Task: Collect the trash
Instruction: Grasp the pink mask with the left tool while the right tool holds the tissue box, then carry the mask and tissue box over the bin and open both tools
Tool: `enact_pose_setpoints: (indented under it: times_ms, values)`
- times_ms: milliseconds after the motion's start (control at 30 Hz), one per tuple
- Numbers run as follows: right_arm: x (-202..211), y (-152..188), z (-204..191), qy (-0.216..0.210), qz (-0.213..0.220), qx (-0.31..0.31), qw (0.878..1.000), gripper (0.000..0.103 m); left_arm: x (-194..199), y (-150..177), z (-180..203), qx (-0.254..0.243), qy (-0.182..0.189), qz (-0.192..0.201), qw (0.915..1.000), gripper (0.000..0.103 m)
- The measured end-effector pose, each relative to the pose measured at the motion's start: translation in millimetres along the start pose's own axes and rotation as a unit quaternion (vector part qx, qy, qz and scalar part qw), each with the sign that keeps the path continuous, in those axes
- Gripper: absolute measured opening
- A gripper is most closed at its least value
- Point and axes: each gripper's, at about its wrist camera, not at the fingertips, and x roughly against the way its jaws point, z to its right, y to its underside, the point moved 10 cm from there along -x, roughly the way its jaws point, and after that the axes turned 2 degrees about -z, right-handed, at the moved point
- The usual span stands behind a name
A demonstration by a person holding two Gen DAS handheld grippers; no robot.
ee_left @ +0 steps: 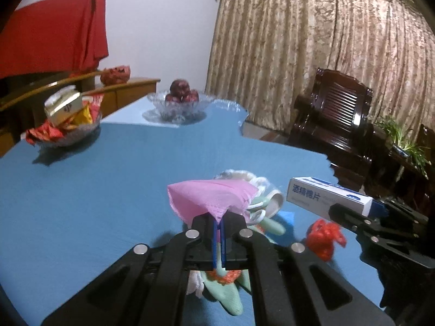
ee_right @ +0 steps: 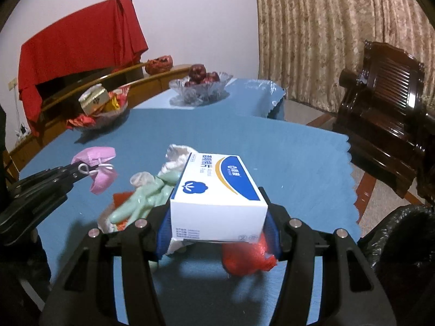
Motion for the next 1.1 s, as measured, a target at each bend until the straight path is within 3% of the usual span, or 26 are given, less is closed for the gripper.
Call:
enact_pose_setpoints:
  times_ms: [433,1100]
  values:
    - [63,2,32,0.025,0.030,-0.015,0.999,0.054,28,-8,58,-0.035,0.034,0.008,0.9988,0.002]
    - [175,41,159,0.147,0.057,-0.068,0.985,0.054,41,13,224,-0.098,0.144,-0.012,0.9846,0.002]
